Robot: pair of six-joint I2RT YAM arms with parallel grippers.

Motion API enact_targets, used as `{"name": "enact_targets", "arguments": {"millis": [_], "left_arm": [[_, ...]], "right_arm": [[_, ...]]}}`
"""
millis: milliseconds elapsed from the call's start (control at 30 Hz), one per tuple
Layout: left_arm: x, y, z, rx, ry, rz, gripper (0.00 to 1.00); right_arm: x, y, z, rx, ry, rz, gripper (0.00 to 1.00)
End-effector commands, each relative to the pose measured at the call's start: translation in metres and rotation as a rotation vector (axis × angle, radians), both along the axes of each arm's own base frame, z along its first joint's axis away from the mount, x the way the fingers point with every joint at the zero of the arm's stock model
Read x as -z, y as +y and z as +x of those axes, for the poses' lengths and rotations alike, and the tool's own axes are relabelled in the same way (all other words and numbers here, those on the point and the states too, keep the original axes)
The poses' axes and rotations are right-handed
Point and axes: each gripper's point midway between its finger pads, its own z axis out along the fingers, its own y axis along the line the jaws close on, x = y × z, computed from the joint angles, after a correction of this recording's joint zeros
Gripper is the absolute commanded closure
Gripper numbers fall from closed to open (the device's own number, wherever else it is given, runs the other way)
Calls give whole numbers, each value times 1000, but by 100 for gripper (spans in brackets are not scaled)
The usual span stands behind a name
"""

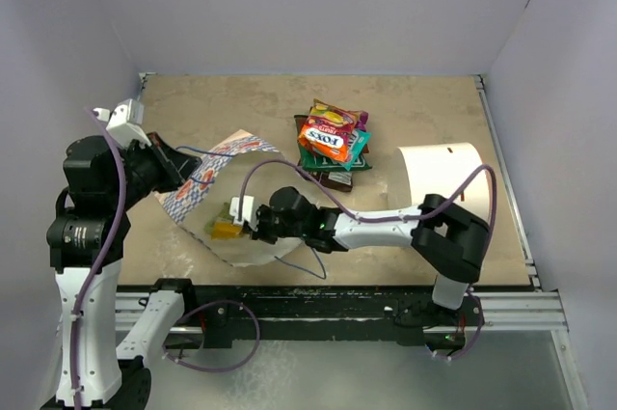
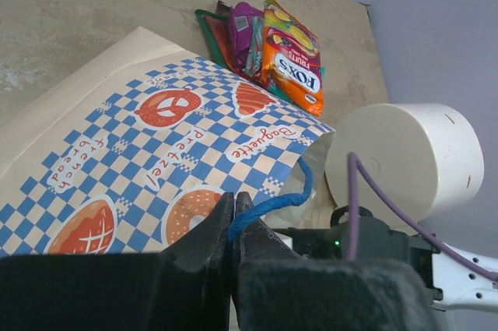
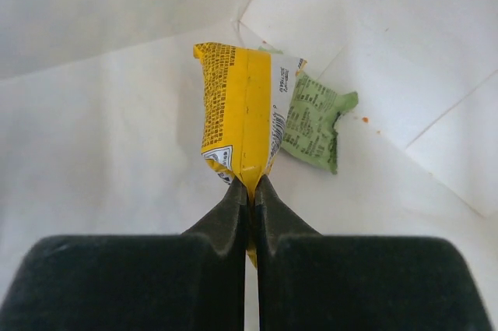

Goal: Take the snacks out of the paper bag
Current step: Take out the snack from the paper bag.

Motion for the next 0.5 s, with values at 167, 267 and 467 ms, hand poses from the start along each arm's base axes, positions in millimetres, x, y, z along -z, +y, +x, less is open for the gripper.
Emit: {"name": "enact_targets", "arguments": {"millis": [167,267,467], "left_arm": [[-28,-3,25,17,-102,-6,100],[-26,1,28,-2,-95,17,100],[-5,34,31,-187,37,89,100]], "right_arm": [[-123,-3,-1,-16,-118,211,100],[-143,-15,6,33,-155,204,100],[-185,-60,-12,13,-238,231,100]]}}
